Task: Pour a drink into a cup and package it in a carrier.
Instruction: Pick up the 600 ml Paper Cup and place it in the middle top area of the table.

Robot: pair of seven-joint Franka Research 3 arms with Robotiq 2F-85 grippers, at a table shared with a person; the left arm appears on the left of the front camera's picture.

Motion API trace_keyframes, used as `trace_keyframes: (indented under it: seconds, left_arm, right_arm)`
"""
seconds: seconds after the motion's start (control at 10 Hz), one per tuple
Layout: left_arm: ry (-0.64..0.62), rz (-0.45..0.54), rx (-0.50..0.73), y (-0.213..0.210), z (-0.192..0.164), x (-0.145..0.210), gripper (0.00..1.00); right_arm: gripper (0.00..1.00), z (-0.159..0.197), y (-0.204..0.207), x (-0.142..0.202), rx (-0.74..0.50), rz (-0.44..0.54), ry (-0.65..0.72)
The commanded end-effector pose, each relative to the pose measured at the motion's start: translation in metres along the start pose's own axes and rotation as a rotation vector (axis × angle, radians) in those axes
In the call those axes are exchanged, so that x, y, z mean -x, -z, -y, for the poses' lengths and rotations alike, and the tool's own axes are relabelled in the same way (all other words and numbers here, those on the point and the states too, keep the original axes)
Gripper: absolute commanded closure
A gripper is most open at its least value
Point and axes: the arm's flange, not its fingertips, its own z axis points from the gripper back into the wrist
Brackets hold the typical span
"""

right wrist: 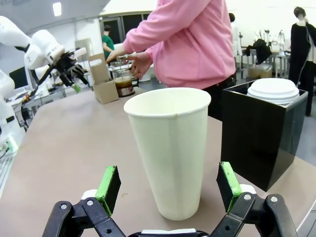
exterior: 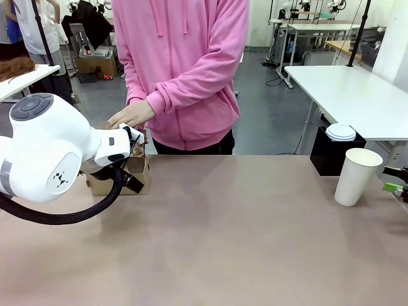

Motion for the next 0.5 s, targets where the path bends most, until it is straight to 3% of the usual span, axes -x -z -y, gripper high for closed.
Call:
trace_keyframes:
  seconds: [0.0,0.4]
  left_arm:
    - [-0.002,0.001,0.001,0.000,0.000,0.000,0.00]
    - [-0.002,0.001,0.001,0.000,0.000,0.000,0.00]
  right_arm:
    - [0.00,-0.002,0.019,0.009,0.033,0.001,-0.036]
    - [0.00,-0.001,0.048,0.017,0.086,0.011,-0.035]
